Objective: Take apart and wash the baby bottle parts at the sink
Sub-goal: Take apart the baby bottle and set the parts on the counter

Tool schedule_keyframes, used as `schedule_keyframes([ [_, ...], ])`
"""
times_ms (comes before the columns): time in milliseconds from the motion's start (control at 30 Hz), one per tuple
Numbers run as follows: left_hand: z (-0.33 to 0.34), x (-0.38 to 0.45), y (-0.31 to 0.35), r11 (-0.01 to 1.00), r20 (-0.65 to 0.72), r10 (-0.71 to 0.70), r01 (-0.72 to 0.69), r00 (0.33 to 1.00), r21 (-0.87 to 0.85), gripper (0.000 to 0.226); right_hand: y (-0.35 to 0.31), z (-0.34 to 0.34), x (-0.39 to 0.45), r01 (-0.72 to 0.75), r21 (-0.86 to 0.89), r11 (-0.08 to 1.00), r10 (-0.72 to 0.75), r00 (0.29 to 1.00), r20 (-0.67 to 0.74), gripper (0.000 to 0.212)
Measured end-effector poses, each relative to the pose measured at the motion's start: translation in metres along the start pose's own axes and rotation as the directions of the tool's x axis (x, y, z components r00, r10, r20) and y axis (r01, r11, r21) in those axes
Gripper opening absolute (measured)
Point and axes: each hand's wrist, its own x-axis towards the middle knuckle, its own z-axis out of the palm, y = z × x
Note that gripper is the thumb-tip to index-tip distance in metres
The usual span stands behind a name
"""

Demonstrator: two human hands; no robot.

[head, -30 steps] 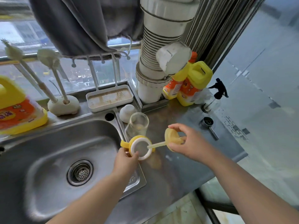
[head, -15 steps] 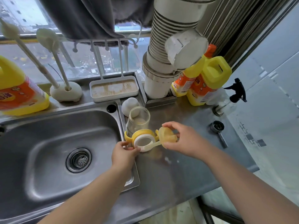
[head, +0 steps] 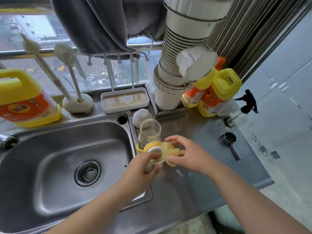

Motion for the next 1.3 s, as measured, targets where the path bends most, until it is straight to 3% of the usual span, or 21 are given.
schedule_keyframes([
  [33, -0.002, 0.001, 0.004, 0.999, 0.033, 0.027, -0.027, 0.999, -0.026, 0.012, -0.002, 0.002, -0.003, 0.010, 0.014, 1.000, -0.010, 1.000, 0.008, 0.049],
  [167, -0.008, -0.002, 0.011, 0.994, 0.073, 0.072, -0.065, 0.995, -0.085, 0.041, -0.007, 0.015, -0.013, 0.015, -0.004, 1.000, -0.015, 1.000, 0.013, 0.050],
  [300, -0.017, -0.010, 0.011, 0.994, 0.101, 0.061, -0.051, 0.993, -0.102, 0.049, -0.008, 0.027, -0.023, 0.037, -0.006, 0.999, -0.037, 0.999, -0.003, 0.049],
  [367, -0.020, -0.014, 0.010, 0.993, 0.153, 0.057, -0.040, 0.987, -0.113, 0.046, -0.008, 0.034, -0.028, 0.024, -0.022, 0.999, -0.023, 1.000, 0.005, 0.058],
  [467, -0.022, -0.020, 0.010, 0.990, 0.193, 0.034, -0.006, 0.981, -0.141, 0.022, -0.011, 0.046, -0.035, 0.040, -0.136, 0.990, -0.041, 0.999, -0.001, 0.075],
  [633, -0.031, -0.029, 0.006, 0.993, 0.173, 0.065, -0.046, 0.983, -0.108, 0.025, -0.025, 0.060, -0.043, 0.071, -0.264, 0.962, -0.083, 0.996, -0.037, 0.075],
  [767, -0.044, -0.037, -0.002, 0.991, 0.189, 0.124, -0.114, 0.974, -0.064, 0.010, -0.037, 0.070, -0.045, 0.086, -0.285, 0.955, -0.094, 0.996, -0.012, 0.077],
  [967, -0.070, -0.040, -0.010, 0.973, 0.226, 0.230, -0.221, 0.947, -0.064, 0.017, -0.051, 0.083, -0.040, 0.126, -0.306, 0.944, -0.107, 0.991, 0.079, 0.080],
  [1133, -0.092, -0.044, -0.024, 0.922, 0.297, 0.327, -0.372, 0.897, 0.110, 0.024, -0.057, 0.088, -0.034, 0.158, -0.348, 0.924, -0.108, 0.982, 0.157, 0.079],
  [1200, -0.101, -0.047, -0.029, 0.932, 0.300, 0.280, -0.334, 0.912, 0.144, 0.030, -0.055, 0.087, -0.032, 0.164, -0.370, 0.914, -0.106, 0.979, 0.171, 0.079],
  [1300, -0.106, -0.048, -0.031, 0.984, 0.232, 0.142, -0.163, 0.962, 0.075, 0.024, -0.058, 0.088, -0.030, 0.155, -0.335, 0.929, -0.122, 0.985, 0.119, 0.078],
])
